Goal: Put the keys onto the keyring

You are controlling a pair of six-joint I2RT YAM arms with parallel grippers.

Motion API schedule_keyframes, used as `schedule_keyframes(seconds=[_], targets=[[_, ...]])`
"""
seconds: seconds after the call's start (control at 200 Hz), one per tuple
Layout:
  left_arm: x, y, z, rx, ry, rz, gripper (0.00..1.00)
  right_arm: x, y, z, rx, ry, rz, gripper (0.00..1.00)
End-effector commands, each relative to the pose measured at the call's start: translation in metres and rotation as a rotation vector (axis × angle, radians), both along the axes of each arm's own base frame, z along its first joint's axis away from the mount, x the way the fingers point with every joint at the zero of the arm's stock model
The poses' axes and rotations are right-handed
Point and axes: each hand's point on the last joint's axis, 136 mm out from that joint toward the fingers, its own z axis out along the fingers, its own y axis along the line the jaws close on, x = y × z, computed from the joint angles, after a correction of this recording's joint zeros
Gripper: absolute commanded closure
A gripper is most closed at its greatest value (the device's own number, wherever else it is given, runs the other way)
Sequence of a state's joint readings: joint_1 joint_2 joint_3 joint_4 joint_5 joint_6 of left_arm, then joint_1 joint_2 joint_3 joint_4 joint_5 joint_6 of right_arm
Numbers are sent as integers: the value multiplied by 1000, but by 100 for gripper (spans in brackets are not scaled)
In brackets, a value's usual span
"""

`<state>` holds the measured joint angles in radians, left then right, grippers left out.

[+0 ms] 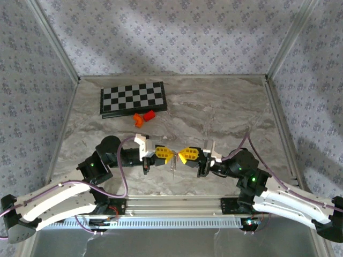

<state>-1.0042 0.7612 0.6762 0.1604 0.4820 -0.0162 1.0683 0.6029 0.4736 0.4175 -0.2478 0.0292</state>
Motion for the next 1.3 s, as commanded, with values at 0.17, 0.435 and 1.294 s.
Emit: schedule_keyframes(seconds=[0.17,0.435,1.294], targets=[[-4,1,26,-67,-56,-11,100,-2,-5,12,51,7,7,100],[-4,1,27,-70,-56,-12,100,-2,-6,13,66,13,12,100],[-3,-1,28,-70,-60,-14,100,-2,-5,10,55,27,22,100]])
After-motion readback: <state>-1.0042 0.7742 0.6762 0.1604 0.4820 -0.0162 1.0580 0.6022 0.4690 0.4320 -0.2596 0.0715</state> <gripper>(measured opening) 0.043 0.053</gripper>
